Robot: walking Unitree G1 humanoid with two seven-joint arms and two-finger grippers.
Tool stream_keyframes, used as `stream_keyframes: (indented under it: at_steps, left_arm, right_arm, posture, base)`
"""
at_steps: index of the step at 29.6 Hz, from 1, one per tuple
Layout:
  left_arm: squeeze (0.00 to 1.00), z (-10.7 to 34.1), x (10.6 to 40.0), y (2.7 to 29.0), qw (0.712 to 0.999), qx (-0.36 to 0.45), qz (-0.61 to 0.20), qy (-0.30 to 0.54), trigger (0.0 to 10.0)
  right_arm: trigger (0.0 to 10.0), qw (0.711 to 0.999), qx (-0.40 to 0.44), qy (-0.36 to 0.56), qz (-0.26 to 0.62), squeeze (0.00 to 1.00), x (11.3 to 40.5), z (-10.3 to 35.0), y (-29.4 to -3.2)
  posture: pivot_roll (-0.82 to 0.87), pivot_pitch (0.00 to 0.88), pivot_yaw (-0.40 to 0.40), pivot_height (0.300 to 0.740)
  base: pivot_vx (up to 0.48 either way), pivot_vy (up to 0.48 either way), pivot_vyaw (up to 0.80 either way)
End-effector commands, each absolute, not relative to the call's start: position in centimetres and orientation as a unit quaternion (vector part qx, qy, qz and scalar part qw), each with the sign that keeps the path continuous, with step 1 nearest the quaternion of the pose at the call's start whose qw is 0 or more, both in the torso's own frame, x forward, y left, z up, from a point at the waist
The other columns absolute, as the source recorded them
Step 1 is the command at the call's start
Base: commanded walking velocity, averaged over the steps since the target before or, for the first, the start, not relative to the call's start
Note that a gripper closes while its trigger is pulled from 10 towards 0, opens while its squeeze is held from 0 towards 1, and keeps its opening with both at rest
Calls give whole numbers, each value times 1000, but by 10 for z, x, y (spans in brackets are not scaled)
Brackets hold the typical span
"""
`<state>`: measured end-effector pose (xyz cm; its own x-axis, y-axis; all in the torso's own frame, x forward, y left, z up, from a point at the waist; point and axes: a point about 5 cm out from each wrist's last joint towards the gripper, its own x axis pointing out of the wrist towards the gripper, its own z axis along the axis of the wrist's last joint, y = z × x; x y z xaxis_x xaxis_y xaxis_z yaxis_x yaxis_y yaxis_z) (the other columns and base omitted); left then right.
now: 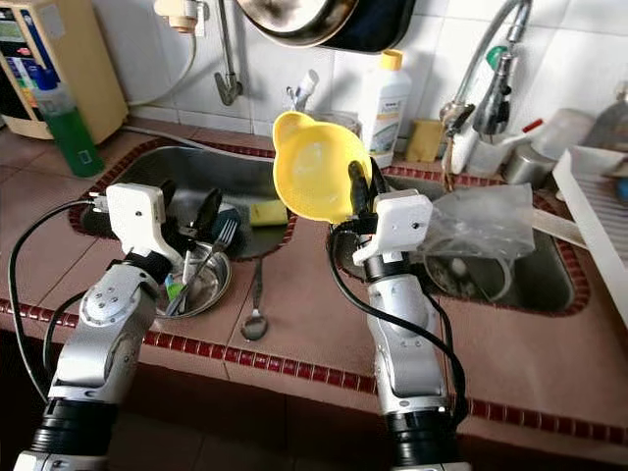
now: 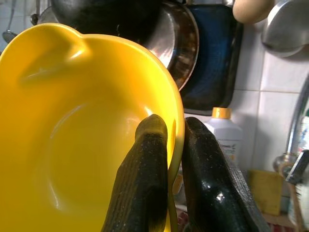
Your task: Kitchen organization
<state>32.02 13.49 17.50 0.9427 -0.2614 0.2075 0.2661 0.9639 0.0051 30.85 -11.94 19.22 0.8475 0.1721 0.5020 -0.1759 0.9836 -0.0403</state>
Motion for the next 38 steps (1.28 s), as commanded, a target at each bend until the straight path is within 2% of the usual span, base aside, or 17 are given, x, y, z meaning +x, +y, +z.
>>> stream_keyframes:
  at_steps: [1,15,34,38]
  left_arm:
    - [0,175,321,134,985,-4,-140,-100,10000]
    - [0,174,320,131,984,2,-148,-99,10000]
    - [0,167,313,134,985,13,-151,-86,10000]
    - [0,167,311,135,985,15,-150,-86,10000]
  right_arm:
    - [10000,959,1,-271,85,0,308,195,-122]
    - [10000,958,-1,-271,93,0,308,195,-119]
    - [10000,964,-3,-246,98,0,299,179,-119]
    - [10000,965,-2,-242,97,0,299,178,-119]
  posture:
    - [-86,0,13,740]
    - [-86,0,12,740]
    - [-81,19,10,740]
    - [-80,28,10,740]
  base:
    - [0,401,0]
    - [0,386,0]
    - [0,0,0]
    - [276,0,0]
